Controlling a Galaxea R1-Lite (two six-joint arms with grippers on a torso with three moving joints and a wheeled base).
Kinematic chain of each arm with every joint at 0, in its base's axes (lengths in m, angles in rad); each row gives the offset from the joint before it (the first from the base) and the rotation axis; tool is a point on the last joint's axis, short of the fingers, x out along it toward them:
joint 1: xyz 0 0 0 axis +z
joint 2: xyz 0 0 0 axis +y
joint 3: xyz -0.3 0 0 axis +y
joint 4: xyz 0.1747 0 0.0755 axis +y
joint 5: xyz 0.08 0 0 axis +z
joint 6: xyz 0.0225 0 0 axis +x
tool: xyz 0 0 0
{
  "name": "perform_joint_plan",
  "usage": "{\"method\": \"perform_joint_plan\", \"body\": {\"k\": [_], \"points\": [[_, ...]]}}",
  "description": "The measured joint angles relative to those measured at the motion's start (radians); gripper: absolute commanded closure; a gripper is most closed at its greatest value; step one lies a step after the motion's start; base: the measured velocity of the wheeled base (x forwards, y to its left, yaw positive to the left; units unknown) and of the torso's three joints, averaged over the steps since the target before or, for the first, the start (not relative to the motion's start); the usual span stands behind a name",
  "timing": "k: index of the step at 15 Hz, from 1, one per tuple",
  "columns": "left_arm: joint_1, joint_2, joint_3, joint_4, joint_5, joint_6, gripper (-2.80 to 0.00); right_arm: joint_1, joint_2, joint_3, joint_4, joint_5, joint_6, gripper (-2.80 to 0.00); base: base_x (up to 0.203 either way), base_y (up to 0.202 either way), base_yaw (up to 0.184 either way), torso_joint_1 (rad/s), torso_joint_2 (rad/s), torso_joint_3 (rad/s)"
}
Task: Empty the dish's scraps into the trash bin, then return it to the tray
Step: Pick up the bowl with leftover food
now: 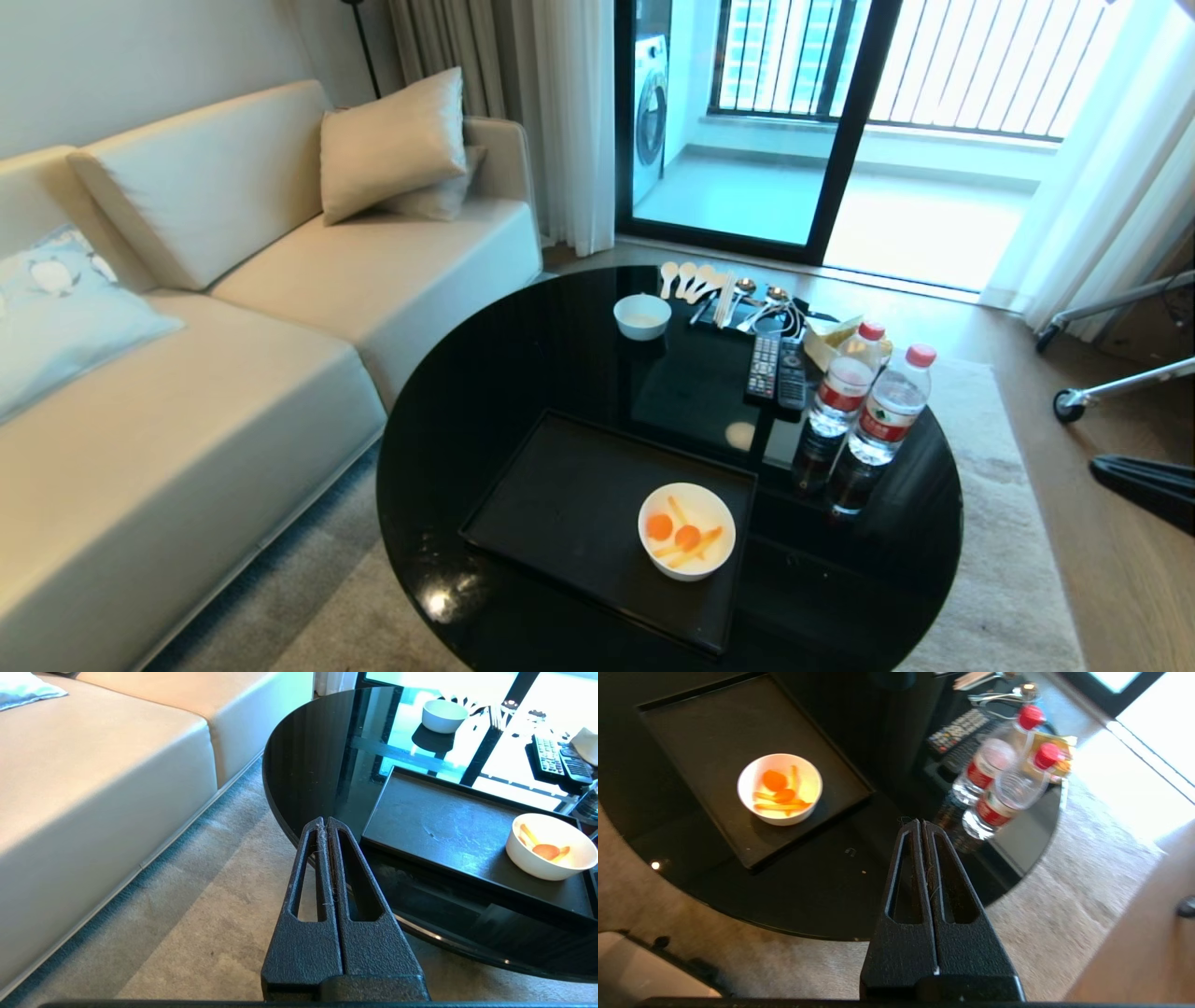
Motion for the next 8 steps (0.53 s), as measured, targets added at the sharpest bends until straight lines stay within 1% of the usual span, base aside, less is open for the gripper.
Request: {"method": "perform_joint_plan", "body": {"k": [2, 4, 6, 8], "points": [[0.000, 0.000, 0.000, 0.000, 0.001, 0.000, 0.00, 0.093, 0.150, -0.084, -0.018, -0.001, 0.019, 0.00, 0.000, 0.000, 0.000, 0.000, 0.00, 0.000], [0.000, 0.000, 0.000, 0.000, 0.000, 0.000, 0.00, 0.171, 0.297, -0.162, -0.032, -0.002, 0.059, 0.00, 0.000, 0.000, 0.000, 0.000, 0.00, 0.000], [0.000, 0.000, 0.000, 0.000, 0.000, 0.000, 0.00, 0.235, 0.435, -0.231, -0.042, -0.004, 0.121, 0.00, 0.000, 0.000, 0.000, 0.000, 0.00, 0.000], [0.000, 0.000, 0.000, 0.000, 0.000, 0.000, 0.00, 0.279, 0.555, -0.285, -0.042, -0.015, 0.205, 0.00, 0.000, 0.000, 0.000, 0.000, 0.00, 0.000]]}}
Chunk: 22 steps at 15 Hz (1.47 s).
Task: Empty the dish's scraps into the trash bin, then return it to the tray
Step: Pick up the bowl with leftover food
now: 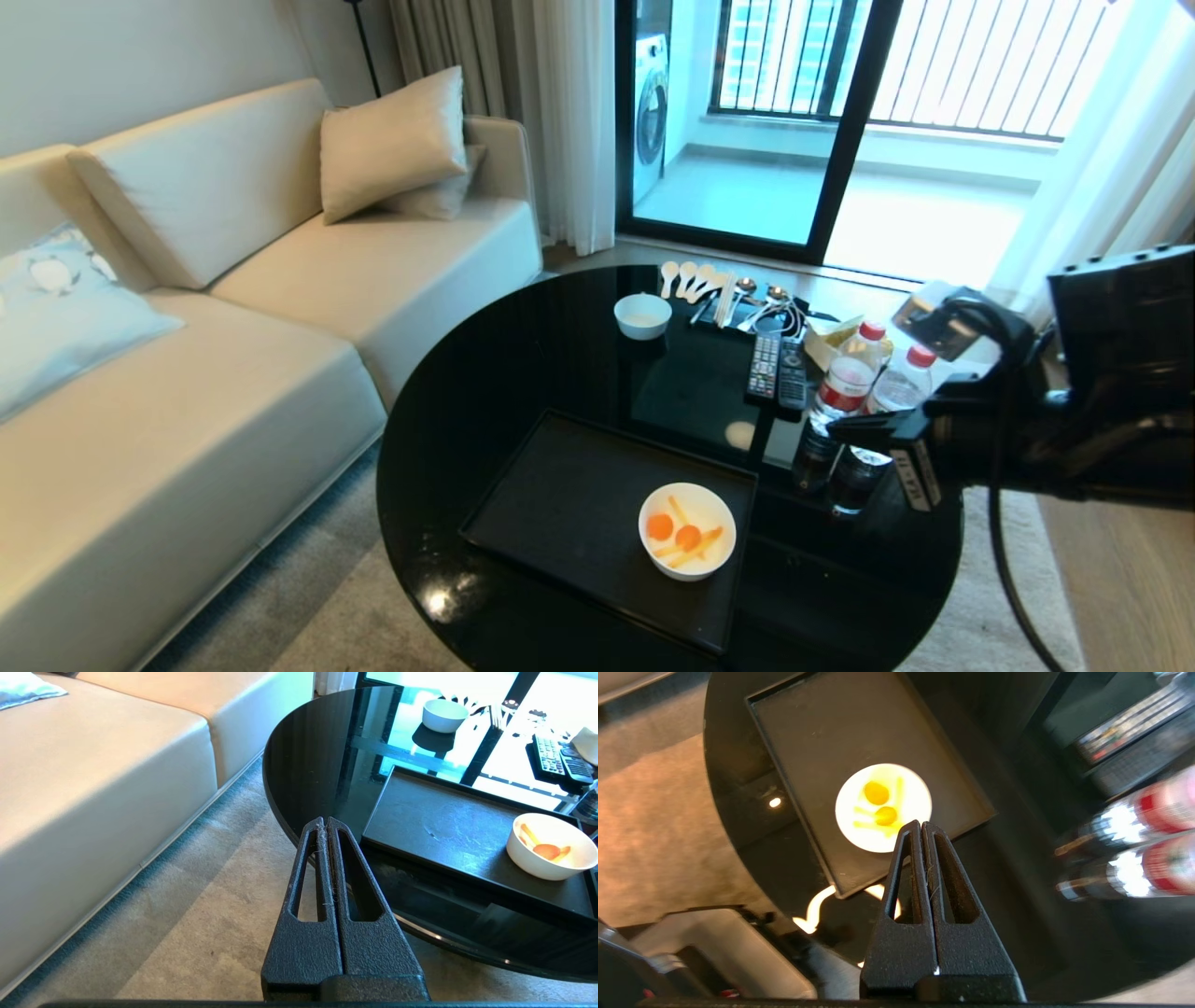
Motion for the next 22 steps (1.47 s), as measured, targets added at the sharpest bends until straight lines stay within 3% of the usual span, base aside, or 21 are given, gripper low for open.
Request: {"method": "perform_joint_plan", "body": {"k": [4, 9, 12, 16, 17, 22], "points": [[0.000, 0.000, 0.000, 0.000, 0.000, 0.000, 0.00, 0.061, 0.183, -0.081, 0.048, -0.118, 0.236, 0.00, 0.000, 0.000, 0.000, 0.000, 0.00, 0.000], [0.000, 0.000, 0.000, 0.000, 0.000, 0.000, 0.00, 0.140, 0.341, -0.288, 0.311, -0.254, 0.519, 0.00, 0.000, 0.000, 0.000, 0.000, 0.00, 0.000], [0.000, 0.000, 0.000, 0.000, 0.000, 0.000, 0.00, 0.183, 0.434, -0.410, 0.456, -0.295, 0.611, 0.00, 0.000, 0.000, 0.000, 0.000, 0.00, 0.000], [0.000, 0.000, 0.000, 0.000, 0.000, 0.000, 0.00, 0.202, 0.530, -0.462, 0.476, -0.327, 0.622, 0.00, 0.000, 0.000, 0.000, 0.000, 0.00, 0.000], [0.000, 0.000, 0.000, 0.000, 0.000, 0.000, 0.00, 0.203, 0.549, -0.473, 0.478, -0.328, 0.629, -2.80, 0.000, 0.000, 0.000, 0.000, 0.00, 0.000], [0.000, 0.000, 0.000, 0.000, 0.000, 0.000, 0.00, 0.200, 0.623, -0.516, 0.473, -0.342, 0.640, -2.80, 0.000, 0.000, 0.000, 0.000, 0.00, 0.000]]}}
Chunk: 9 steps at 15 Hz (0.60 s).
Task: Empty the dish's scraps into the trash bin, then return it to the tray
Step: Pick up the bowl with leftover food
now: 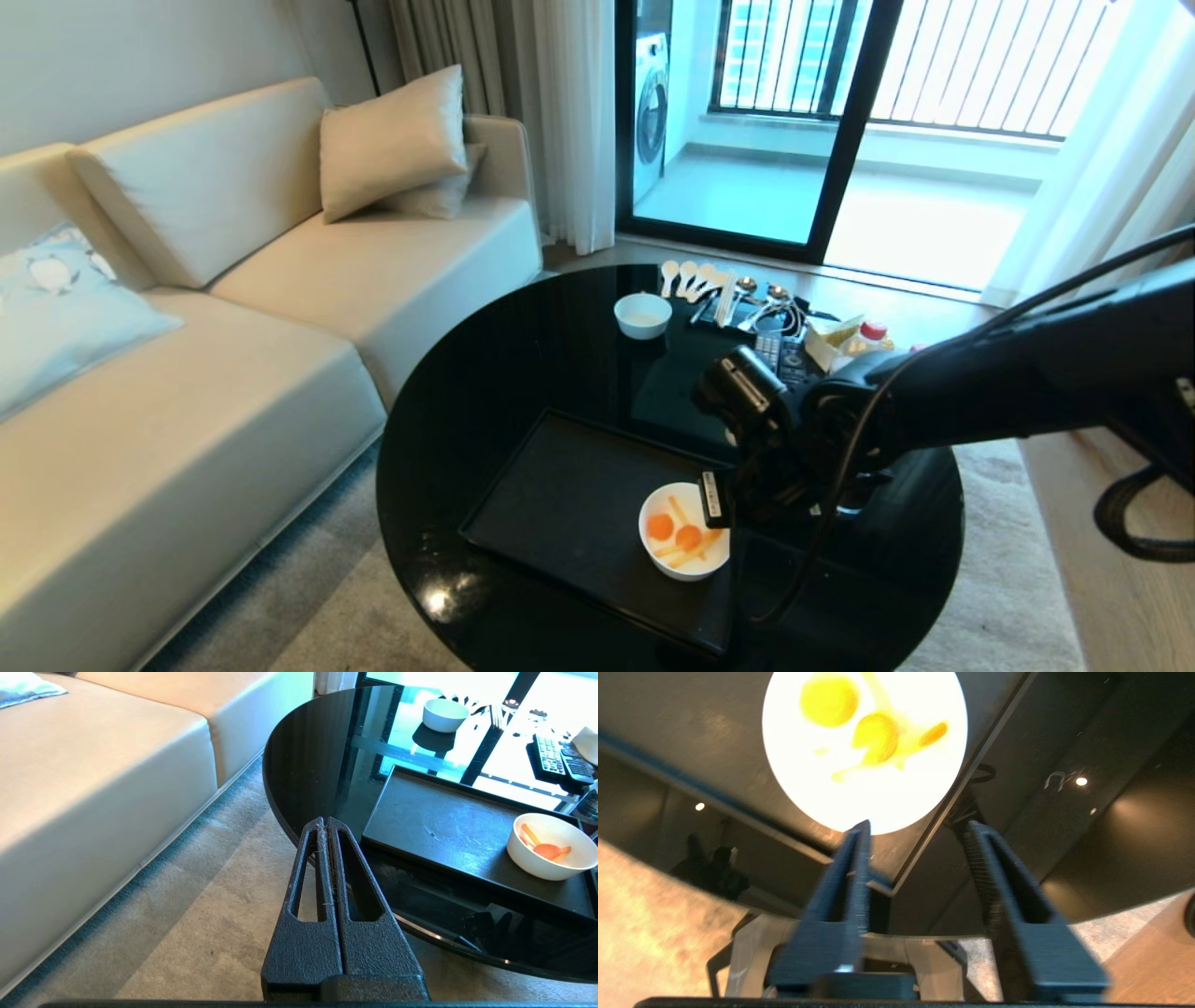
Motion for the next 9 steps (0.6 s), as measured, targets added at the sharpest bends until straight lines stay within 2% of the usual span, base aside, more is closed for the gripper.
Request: {"method": "perform_joint_plan", "body": {"k": [5, 9], "points": [[0.000, 0.000, 0.000, 0.000, 0.000, 0.000, 0.00, -0.001, 0.083, -0.072, -0.001, -0.097, 0.000, -2.80, 0.000, 0.000, 0.000, 0.000, 0.00, 0.000], [0.000, 0.000, 0.000, 0.000, 0.000, 0.000, 0.00, -0.008, 0.144, -0.122, -0.002, -0.142, 0.000, -2.80, 0.000, 0.000, 0.000, 0.000, 0.00, 0.000]]}}
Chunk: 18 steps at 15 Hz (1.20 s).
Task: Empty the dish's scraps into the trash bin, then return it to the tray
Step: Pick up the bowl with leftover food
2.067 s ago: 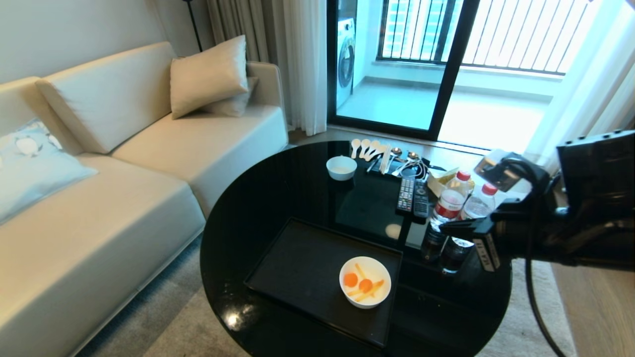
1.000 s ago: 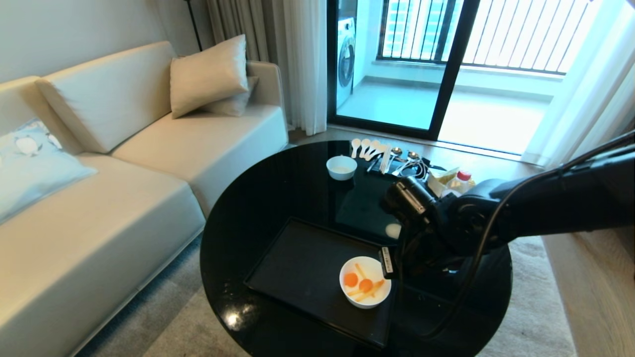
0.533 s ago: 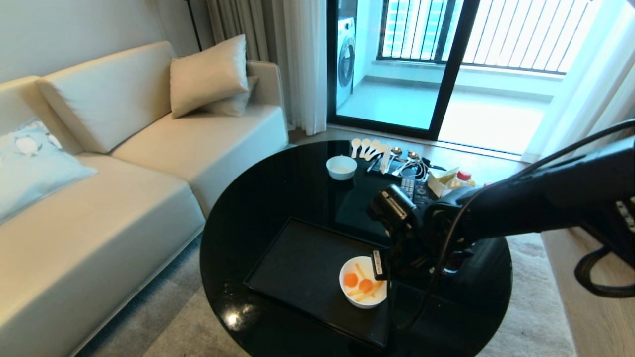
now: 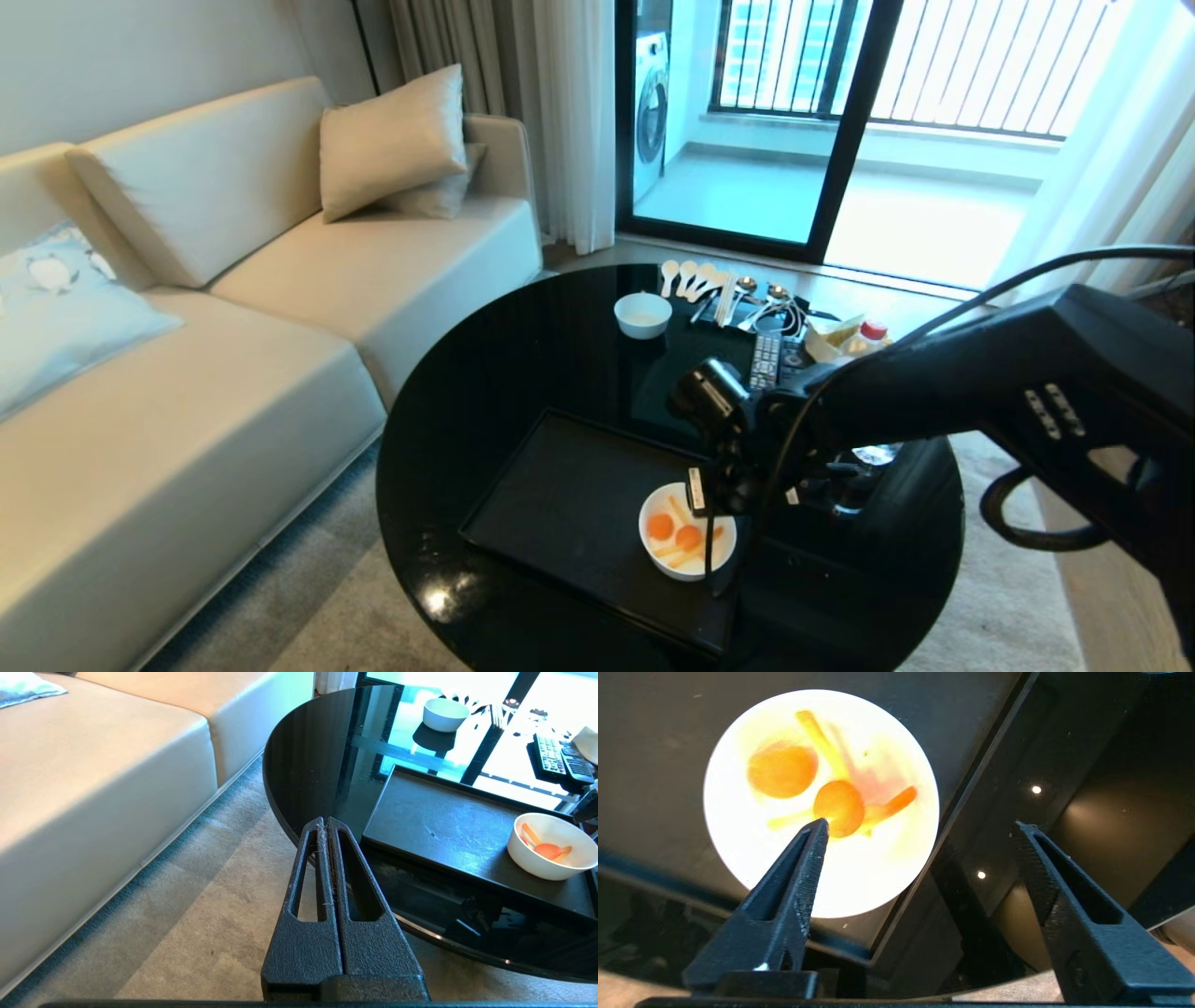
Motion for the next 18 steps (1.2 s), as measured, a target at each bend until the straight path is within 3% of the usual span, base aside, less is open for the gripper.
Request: {"method": "perform_joint_plan", "body": {"k": [18], "points": [[0.000, 0.000, 0.000, 0.000, 0.000, 0.000, 0.00, -0.071, 0.139, -0.071, -0.023, -0.031, 0.000, -2.80, 0.000, 0.000, 0.000, 0.000, 0.00, 0.000]]}}
